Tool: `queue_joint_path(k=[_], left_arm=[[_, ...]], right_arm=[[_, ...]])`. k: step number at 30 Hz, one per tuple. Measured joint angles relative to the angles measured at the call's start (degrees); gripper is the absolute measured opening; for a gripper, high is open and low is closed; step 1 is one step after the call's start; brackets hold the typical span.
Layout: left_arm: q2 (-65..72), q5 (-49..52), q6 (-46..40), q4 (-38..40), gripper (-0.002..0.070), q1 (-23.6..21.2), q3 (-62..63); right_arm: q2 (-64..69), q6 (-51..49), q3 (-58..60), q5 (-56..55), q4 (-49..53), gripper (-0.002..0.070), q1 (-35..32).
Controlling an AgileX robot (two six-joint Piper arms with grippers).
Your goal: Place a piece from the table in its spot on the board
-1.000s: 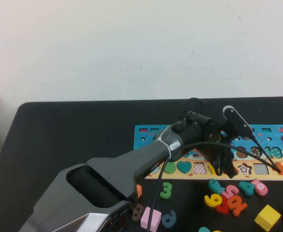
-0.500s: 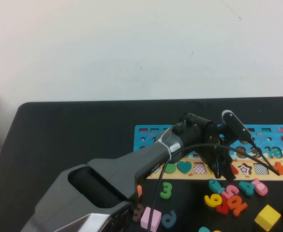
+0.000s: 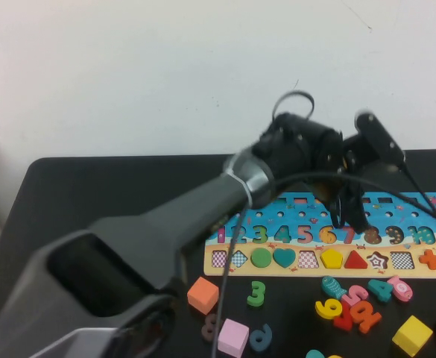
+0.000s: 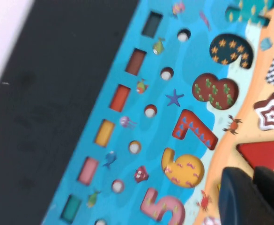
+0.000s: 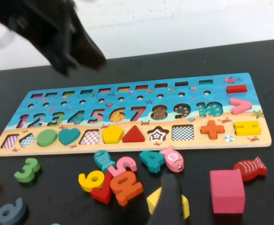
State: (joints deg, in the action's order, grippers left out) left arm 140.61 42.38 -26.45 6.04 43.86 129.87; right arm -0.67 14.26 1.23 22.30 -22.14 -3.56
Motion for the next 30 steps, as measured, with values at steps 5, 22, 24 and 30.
queue_joint_path(k=[5, 22, 24, 30], left_arm=[[-10.3, -4.2, 1.1, 0.0, 0.0006, 0.0, -12.7], [-61.7, -26.9, 7.6, -0.7, 0.0, 0.0, -67.7], [-66.4, -27.2, 8.1, -0.7, 0.0, 0.0, -71.1], [-77.7, -25.8, 11.6, -0.7, 0.0, -0.8, -79.3]], right_arm=[[0.0, 0.0, 0.0, 0.0, 0.0, 0.0588, 0.0], [0.0, 0.0, 0.0, 0.0, 0.0, 0.0588, 0.0], [0.0, 0.0, 0.0, 0.0, 0.0, 0.0588, 0.0], [0.0, 0.0, 0.0, 0.0, 0.0, 0.0588, 0.0]])
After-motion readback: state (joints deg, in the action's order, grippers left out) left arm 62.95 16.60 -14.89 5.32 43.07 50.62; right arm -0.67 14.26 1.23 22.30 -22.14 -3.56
